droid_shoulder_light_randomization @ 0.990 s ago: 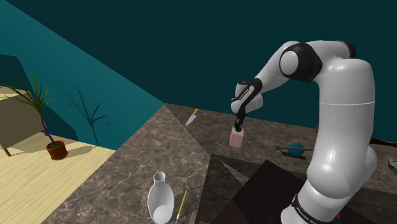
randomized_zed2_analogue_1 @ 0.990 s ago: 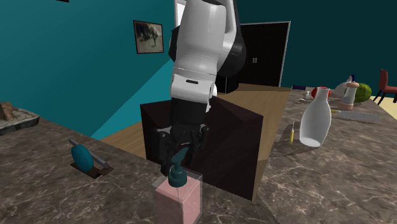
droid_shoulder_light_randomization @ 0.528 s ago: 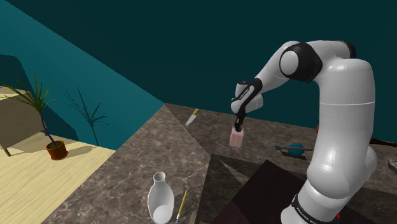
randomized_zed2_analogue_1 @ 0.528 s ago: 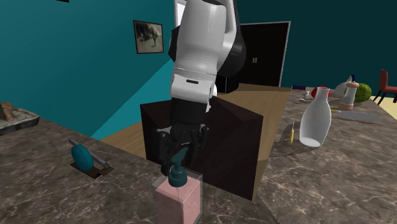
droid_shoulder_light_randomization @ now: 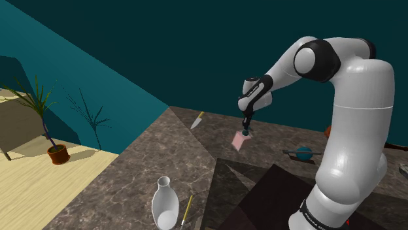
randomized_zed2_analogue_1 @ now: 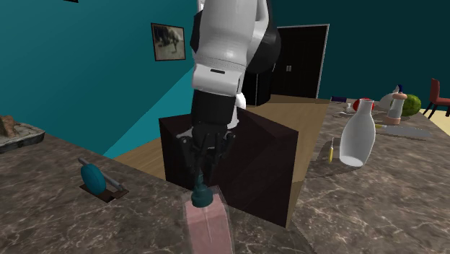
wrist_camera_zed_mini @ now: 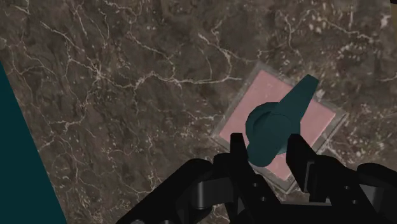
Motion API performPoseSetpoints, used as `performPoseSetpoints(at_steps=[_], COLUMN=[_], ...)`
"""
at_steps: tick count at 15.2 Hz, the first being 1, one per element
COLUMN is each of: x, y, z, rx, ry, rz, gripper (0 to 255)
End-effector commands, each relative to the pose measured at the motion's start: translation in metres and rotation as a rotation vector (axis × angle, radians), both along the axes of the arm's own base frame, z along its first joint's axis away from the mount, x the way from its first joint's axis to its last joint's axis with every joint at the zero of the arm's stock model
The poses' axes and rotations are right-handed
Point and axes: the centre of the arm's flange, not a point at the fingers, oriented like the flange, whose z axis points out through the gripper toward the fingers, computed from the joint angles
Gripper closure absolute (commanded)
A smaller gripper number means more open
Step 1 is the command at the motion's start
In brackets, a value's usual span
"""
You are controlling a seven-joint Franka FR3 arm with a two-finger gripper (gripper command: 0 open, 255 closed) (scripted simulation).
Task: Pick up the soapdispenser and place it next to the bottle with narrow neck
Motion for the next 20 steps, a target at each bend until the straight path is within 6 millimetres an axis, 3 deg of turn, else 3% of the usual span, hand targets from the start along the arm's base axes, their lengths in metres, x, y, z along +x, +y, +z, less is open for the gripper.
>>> performPoseSetpoints(at_steps=[1, 20], x=[0.000, 0.000], y=[0.000, 0.000], z=[0.010, 0.110], rx=[0.000, 0.000], ry=[0.000, 0.000], rz=[0.000, 0.000], gripper=[255, 255])
